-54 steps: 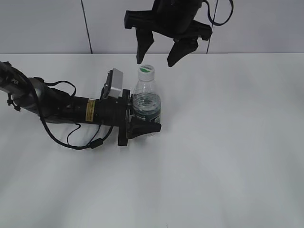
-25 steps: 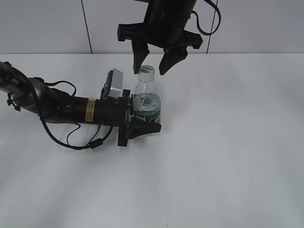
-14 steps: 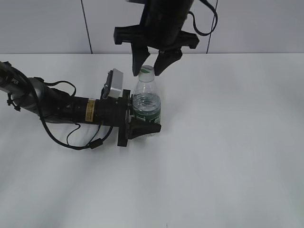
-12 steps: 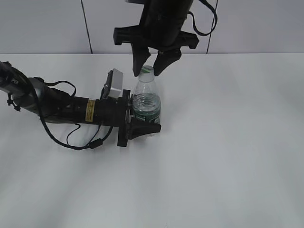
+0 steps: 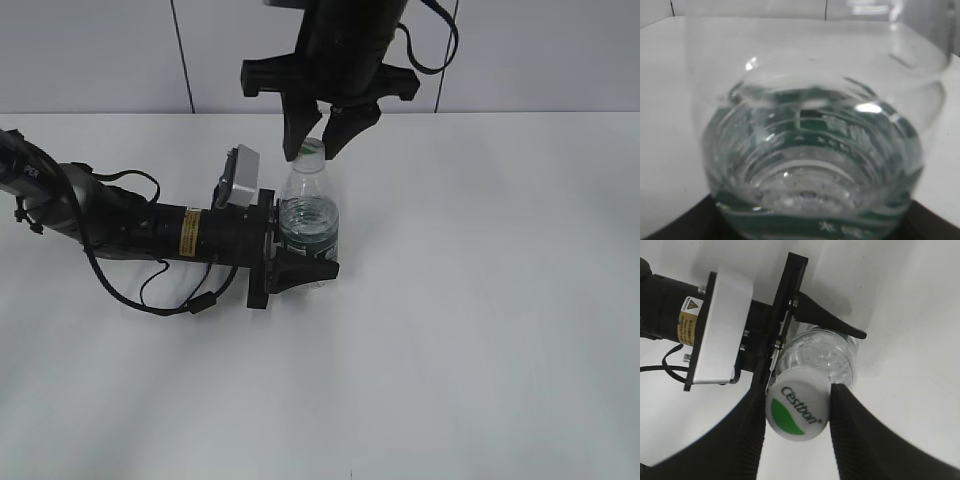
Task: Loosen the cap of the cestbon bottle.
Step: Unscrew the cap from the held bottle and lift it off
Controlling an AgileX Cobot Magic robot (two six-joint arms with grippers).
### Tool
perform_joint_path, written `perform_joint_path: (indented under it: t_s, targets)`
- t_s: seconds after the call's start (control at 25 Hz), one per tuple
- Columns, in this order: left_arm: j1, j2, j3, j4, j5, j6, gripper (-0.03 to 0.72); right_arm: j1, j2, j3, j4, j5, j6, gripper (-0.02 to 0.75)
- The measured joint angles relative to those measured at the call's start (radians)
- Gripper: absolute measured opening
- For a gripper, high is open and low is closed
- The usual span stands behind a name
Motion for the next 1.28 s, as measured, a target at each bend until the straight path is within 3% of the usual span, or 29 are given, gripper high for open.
perform_joint_path:
  t_s: [0.2, 1.28]
  targets:
    - [0.0, 0.0, 0.0, 0.0, 0.0, 0.0, 0.412, 0.0, 0.0, 0.0, 0.001, 0.001, -0.098, 0.302]
    - [0.023, 0.0, 0.0, 0.033, -0.011, 0.003, 0.412, 0.0, 0.0, -0.003, 0.029, -0.007, -1.011, 0.293]
